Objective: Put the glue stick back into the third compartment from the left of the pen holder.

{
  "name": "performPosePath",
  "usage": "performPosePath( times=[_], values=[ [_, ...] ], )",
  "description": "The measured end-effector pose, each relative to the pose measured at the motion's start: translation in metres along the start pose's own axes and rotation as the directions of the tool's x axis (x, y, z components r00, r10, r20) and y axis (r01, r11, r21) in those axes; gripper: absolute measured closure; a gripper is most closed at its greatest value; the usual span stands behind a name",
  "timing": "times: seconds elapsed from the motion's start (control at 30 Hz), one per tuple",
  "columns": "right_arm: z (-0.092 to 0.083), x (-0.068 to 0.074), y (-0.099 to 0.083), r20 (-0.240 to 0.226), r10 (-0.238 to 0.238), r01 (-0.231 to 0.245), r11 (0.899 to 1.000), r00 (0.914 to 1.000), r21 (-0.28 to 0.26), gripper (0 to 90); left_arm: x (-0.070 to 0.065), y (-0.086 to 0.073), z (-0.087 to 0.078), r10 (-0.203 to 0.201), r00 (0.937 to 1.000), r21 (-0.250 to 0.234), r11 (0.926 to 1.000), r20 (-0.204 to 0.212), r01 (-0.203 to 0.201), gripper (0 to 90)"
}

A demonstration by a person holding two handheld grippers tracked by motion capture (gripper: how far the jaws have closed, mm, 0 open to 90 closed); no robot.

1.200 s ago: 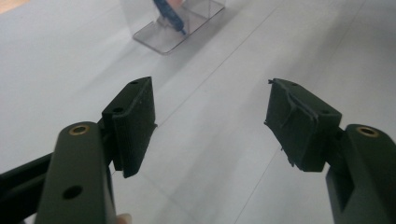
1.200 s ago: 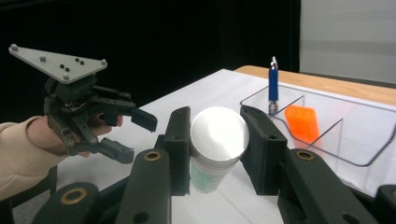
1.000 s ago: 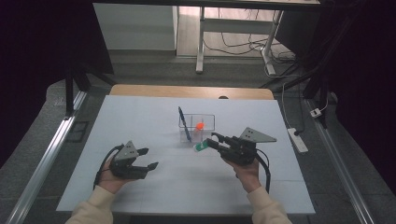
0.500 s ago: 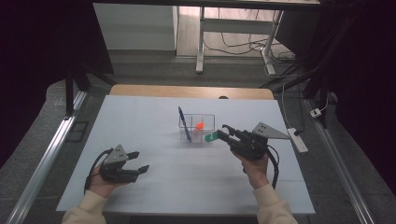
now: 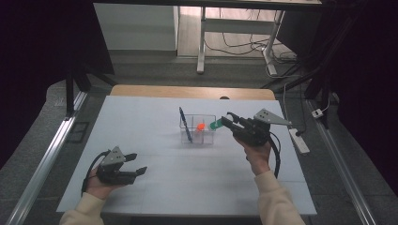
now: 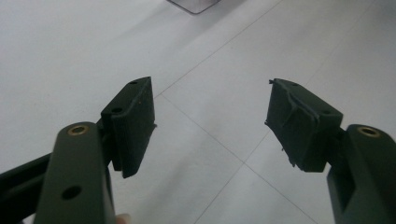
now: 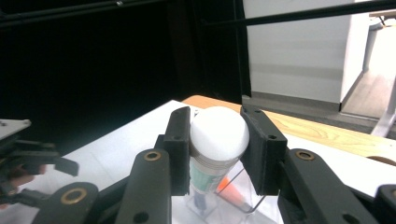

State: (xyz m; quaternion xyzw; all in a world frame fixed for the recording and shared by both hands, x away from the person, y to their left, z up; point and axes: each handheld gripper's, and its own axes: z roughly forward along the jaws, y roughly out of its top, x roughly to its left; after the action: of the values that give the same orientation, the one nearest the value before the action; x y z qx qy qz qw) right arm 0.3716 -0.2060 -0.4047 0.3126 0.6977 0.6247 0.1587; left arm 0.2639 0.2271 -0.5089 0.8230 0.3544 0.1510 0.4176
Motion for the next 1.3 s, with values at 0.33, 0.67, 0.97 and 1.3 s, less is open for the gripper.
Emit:
performPosePath(
  times=[0.33, 0.67, 0.97, 1.3],
  values=[
    [0.025, -0.016, -0.003, 0.052, 0.009, -0.012, 0.998, 0.9986, 0.065, 64.7, 0.000, 0.000, 0.001, 0.003, 1.0000, 0.004, 1.0000, 0.004, -0.003, 31.9],
    [0.039, -0.016, -0.002, 0.070, -0.022, 0.015, 0.995, 0.9973, 0.101, 64.6, 0.000, 0.000, 0.001, 0.003, 1.0000, 0.003, 1.0000, 0.007, -0.003, 31.9],
    [0.048, -0.019, -0.007, 0.069, -0.023, 0.014, 0.993, 0.9973, 0.118, 56.4, 0.000, 0.000, 0.001, 0.003, 1.0000, -0.002, 1.0000, 0.009, -0.003, 31.9],
    [0.040, -0.016, -0.005, 0.060, -0.037, 0.031, 0.994, 0.9975, 0.107, 52.5, 0.000, 0.000, 0.001, 0.004, 1.0000, 0.000, 1.0000, 0.009, -0.004, 31.9]
  ],
)
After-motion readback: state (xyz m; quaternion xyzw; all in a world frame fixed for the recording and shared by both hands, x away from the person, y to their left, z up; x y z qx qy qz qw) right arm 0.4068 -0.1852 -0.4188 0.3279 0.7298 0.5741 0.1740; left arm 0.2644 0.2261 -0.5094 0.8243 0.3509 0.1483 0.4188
